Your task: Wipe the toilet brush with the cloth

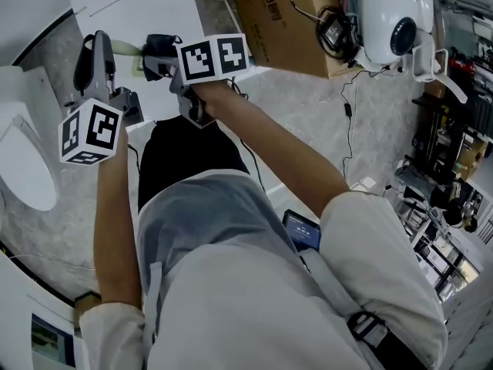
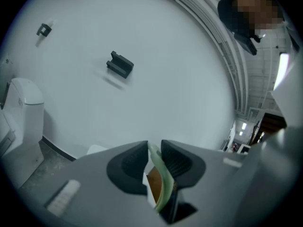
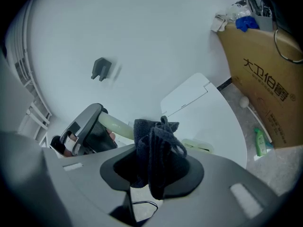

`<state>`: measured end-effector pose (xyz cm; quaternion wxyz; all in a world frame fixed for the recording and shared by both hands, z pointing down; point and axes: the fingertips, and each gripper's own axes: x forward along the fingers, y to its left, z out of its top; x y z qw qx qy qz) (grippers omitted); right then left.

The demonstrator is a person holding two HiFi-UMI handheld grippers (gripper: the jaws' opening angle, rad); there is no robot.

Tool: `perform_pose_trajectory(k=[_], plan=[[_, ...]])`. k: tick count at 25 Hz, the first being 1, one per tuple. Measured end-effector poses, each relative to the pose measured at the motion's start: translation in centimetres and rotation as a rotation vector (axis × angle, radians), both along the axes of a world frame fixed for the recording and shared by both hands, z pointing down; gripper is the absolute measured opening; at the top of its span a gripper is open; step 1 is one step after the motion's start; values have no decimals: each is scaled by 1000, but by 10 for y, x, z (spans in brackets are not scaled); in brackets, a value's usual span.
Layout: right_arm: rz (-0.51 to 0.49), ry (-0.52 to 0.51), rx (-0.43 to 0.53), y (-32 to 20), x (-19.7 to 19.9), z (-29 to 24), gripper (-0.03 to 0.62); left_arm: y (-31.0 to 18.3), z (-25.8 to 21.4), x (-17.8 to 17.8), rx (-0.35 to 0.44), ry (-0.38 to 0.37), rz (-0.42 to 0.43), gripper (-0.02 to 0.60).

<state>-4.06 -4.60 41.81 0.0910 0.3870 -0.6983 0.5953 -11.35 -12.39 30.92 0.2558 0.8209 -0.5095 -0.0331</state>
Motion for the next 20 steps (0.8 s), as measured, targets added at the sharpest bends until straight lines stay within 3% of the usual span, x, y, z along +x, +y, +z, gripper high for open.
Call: perform_pose_trajectory(k=[20], plan=[[-25, -13, 56, -16, -9, -46, 109, -4, -3, -3, -9, -22, 3, 0]])
